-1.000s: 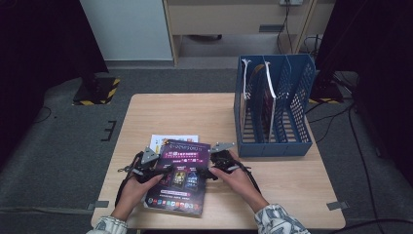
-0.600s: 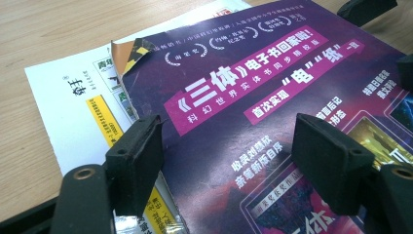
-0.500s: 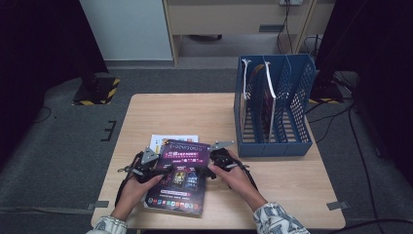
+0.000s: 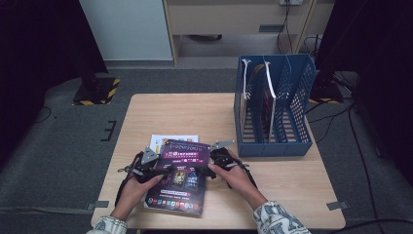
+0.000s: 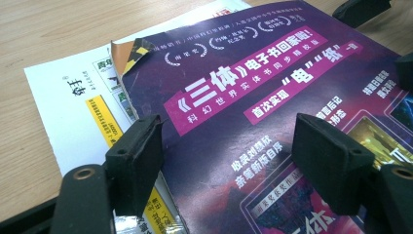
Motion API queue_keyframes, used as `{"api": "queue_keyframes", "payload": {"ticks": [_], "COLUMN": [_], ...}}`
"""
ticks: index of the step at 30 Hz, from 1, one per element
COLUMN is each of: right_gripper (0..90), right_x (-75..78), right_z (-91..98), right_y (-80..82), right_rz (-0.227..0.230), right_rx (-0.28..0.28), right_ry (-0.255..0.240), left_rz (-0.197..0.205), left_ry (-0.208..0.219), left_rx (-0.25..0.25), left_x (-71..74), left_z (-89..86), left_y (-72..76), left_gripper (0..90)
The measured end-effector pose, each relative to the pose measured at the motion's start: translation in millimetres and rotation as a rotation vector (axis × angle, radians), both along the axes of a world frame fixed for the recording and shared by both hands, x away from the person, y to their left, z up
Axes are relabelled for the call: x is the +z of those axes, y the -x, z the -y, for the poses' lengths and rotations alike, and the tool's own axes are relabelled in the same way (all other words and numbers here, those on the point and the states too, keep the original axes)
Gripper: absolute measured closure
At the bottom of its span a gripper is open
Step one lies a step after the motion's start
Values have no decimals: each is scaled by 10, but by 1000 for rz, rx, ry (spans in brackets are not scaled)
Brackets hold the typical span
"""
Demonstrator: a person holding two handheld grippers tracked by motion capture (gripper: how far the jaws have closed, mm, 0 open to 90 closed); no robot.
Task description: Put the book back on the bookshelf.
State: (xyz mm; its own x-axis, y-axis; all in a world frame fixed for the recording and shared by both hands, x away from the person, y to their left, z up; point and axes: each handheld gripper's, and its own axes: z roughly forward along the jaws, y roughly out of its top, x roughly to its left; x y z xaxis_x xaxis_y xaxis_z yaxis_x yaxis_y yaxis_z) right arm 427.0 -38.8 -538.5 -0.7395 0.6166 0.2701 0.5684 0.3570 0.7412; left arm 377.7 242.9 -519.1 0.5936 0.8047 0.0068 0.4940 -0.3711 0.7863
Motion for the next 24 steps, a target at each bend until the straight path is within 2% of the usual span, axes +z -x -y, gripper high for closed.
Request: {"api": "queue_keyframes", "payload": {"ticks": [5,16,18,21,24], "right_gripper": [36,105,140,141,165], "right_x": [1,17,28,56,74], "right_z": [-4,14,25,28,36], "right_y": [4,-16,-17,-10,-3], "right_rz": [-2,-15,-7,4,-3], "right_rx": [-8,-24,-28,-33,-34], "right_ry": [-4,-18,-15,-13,-33], "left_rz": [0,0,0,-1,0], "left_ry": [0,-2,-2,-2,-2], "left_rx": [0,0,0,0,0], "left_x": [0,0,1,1,1], "left_z": [0,2,2,1,2], "left_y": [0,-1,-1,-1,-1], "left_gripper": [270,270,269,269,269]}}
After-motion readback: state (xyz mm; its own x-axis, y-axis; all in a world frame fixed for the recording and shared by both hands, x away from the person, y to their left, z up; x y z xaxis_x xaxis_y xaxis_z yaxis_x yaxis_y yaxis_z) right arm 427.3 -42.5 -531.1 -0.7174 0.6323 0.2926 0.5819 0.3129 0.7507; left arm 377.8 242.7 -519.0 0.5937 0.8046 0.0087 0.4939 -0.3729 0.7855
